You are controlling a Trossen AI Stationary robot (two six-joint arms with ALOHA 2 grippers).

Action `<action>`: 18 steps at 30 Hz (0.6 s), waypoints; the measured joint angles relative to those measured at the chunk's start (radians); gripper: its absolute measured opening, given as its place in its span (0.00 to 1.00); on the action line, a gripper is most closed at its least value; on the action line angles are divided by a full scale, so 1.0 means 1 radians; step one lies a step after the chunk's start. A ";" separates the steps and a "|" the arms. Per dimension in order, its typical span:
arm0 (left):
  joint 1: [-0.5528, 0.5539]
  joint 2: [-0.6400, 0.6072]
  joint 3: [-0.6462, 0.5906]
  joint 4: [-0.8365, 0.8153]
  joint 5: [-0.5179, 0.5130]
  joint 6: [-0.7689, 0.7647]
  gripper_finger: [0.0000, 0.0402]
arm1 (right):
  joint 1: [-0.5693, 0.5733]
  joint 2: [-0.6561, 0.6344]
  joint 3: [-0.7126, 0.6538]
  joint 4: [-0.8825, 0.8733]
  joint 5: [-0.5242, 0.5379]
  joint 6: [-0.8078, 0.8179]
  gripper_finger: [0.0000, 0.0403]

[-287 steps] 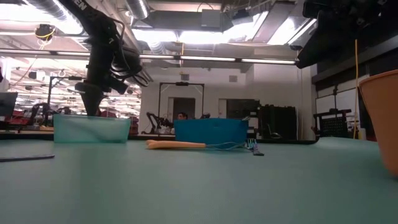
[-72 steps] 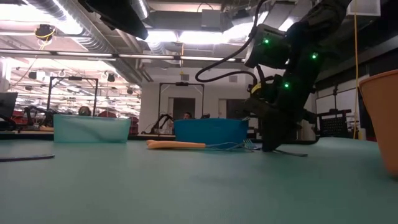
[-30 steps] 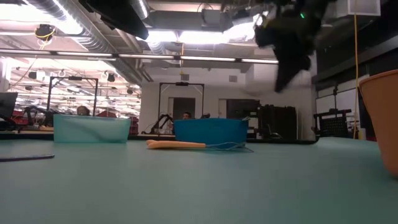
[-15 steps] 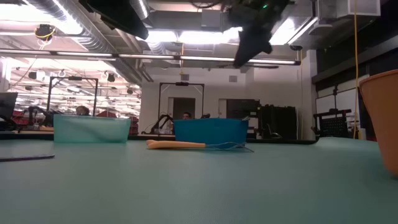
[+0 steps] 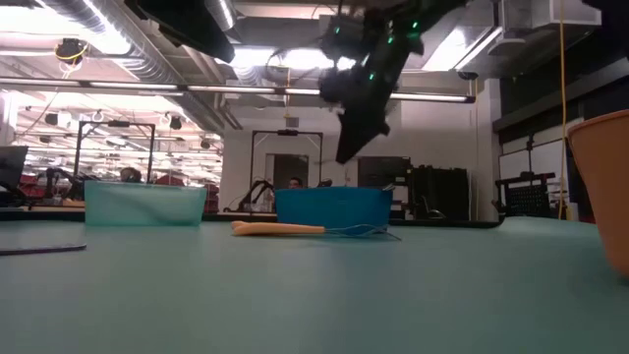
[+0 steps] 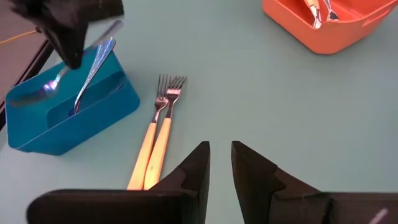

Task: Sort silverware by color (type)
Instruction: Put the purple fork into the blue bin

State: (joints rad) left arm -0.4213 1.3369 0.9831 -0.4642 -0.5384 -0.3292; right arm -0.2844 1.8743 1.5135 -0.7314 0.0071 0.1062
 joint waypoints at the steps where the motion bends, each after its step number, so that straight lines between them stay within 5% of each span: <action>1: 0.000 0.000 0.000 -0.002 0.000 0.000 0.15 | -0.005 0.015 0.000 0.005 0.000 -0.010 0.00; 18: 0.000 0.000 0.000 -0.012 0.000 -0.001 0.15 | -0.084 0.108 -0.002 0.105 0.000 -0.056 0.00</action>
State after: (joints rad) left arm -0.4210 1.3369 0.9829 -0.4757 -0.5383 -0.3298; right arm -0.3687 1.9823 1.5112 -0.6260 0.0070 0.0506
